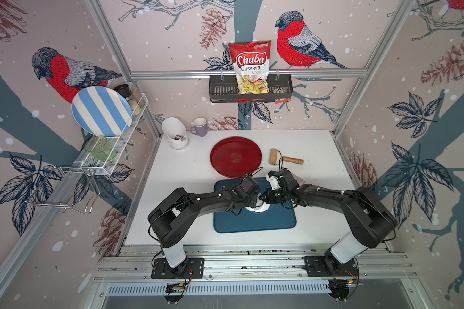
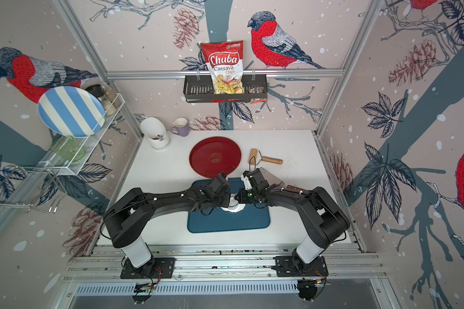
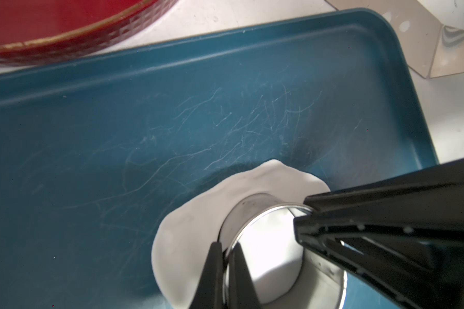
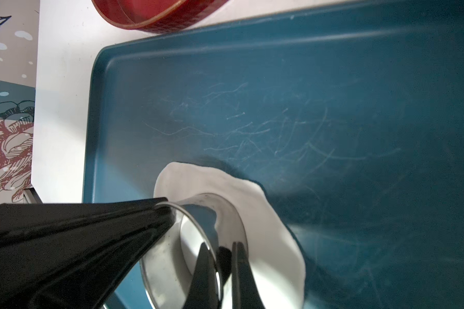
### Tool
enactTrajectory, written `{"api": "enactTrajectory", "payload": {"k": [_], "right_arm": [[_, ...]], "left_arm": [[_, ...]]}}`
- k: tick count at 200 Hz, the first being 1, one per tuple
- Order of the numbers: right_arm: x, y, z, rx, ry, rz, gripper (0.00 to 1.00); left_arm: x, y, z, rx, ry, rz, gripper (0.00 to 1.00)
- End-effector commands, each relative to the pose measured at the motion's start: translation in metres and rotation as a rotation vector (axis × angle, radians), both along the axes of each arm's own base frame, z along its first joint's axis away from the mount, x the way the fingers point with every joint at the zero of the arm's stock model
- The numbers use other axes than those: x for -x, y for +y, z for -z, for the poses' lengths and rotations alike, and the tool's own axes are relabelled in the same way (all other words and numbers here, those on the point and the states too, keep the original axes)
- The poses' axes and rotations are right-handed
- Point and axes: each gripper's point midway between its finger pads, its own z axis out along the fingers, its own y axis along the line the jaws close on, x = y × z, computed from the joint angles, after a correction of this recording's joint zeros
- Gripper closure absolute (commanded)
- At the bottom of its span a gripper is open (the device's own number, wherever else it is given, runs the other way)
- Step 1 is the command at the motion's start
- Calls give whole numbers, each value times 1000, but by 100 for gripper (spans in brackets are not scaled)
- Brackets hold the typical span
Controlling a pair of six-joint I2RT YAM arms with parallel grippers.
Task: Roll out the dumpling wrappers from the dough
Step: Press the dumpling wrapper on the work surface.
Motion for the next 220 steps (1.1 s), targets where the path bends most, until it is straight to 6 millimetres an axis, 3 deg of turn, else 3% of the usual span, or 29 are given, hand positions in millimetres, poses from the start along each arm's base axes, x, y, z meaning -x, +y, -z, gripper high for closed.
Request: {"api": "enactTrajectory", "payload": {"k": [1, 63, 104, 139, 163, 169, 220], "right_arm": [[1, -43, 33, 230, 30, 68, 100], [-10, -37, 29, 212, 25, 76, 100], [6, -40, 33, 230, 74, 82, 100], [19, -42, 37, 236, 113, 106, 100], [27, -44, 41, 243, 131, 124, 100], [29, -45, 41, 242, 136, 130, 100], [38, -46, 42, 233, 148, 152, 100]], "left_arm": [[45, 34, 30, -147, 191, 18, 100], [49, 38, 30, -145, 196, 5, 100], [36, 48, 29, -170, 179, 14, 100], [26, 39, 22, -170, 151, 80, 100], [28, 38, 30, -196, 169, 116, 100], [21, 30, 22, -180, 150, 121, 100], [17, 28, 26, -199, 154, 144, 100]]}}
